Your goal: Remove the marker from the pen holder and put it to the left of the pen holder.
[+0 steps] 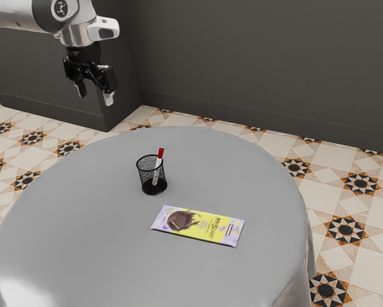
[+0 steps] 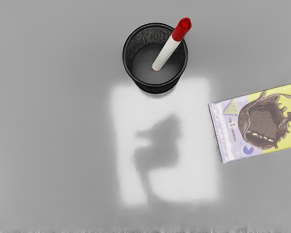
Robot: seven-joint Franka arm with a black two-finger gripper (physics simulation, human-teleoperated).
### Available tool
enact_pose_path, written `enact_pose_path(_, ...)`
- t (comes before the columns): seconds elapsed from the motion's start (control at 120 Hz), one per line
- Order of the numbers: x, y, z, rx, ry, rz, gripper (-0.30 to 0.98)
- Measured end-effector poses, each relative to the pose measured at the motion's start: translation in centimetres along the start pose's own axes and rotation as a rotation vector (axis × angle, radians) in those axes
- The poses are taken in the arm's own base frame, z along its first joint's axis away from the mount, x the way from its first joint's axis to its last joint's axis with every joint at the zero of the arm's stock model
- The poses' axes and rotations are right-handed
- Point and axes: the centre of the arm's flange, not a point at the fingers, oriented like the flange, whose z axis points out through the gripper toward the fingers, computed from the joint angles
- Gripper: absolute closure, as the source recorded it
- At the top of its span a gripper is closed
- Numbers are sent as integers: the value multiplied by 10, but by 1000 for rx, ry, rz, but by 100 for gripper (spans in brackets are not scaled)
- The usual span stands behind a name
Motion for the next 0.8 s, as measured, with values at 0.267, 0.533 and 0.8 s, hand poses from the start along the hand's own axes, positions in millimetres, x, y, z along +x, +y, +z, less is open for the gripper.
enact_pose_path(0.267, 35, 16, 47, -15, -72, 42, 0)
enact_pose_path(0.533, 112, 121, 120, 157, -146, 535, 0)
enact_pose_path(0.8, 150, 87, 193, 159, -227, 734, 0)
